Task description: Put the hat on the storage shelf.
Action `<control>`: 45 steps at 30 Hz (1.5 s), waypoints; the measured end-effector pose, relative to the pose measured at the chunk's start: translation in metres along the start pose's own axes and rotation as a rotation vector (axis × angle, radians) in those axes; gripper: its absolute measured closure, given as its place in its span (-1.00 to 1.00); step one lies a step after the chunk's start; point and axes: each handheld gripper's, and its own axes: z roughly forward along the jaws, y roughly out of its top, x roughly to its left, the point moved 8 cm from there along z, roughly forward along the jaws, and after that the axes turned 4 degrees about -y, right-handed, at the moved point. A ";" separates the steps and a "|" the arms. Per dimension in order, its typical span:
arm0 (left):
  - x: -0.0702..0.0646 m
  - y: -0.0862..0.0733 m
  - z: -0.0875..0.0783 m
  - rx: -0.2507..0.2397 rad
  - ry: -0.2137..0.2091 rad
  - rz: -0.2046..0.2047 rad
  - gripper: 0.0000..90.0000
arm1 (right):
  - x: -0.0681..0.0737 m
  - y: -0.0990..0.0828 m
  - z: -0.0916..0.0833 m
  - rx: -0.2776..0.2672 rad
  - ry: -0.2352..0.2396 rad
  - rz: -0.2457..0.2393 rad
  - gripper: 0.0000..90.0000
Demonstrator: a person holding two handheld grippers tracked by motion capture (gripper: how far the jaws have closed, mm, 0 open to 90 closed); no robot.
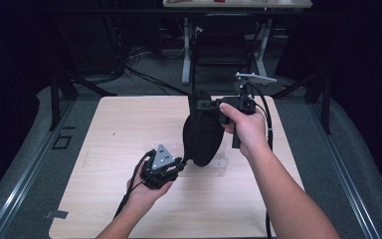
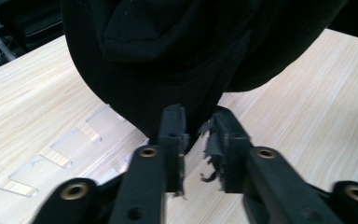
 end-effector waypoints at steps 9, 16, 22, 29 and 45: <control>0.001 -0.002 0.000 0.011 0.012 0.023 0.81 | 0.000 0.000 -0.001 0.003 0.003 0.000 0.93; 0.001 -0.005 -0.001 0.010 0.028 0.056 0.84 | 0.007 0.000 -0.003 0.006 0.025 -0.018 0.84; 0.003 -0.006 -0.002 0.015 0.035 0.060 0.86 | 0.010 0.005 -0.011 -0.018 0.010 -0.041 0.82; 0.009 -0.012 -0.006 0.020 0.052 0.053 0.89 | 0.005 0.007 -0.024 -0.036 0.000 -0.036 0.81; 0.022 -0.045 0.000 0.066 0.091 -0.027 0.89 | -0.018 0.009 -0.047 -0.073 -0.034 -0.012 0.76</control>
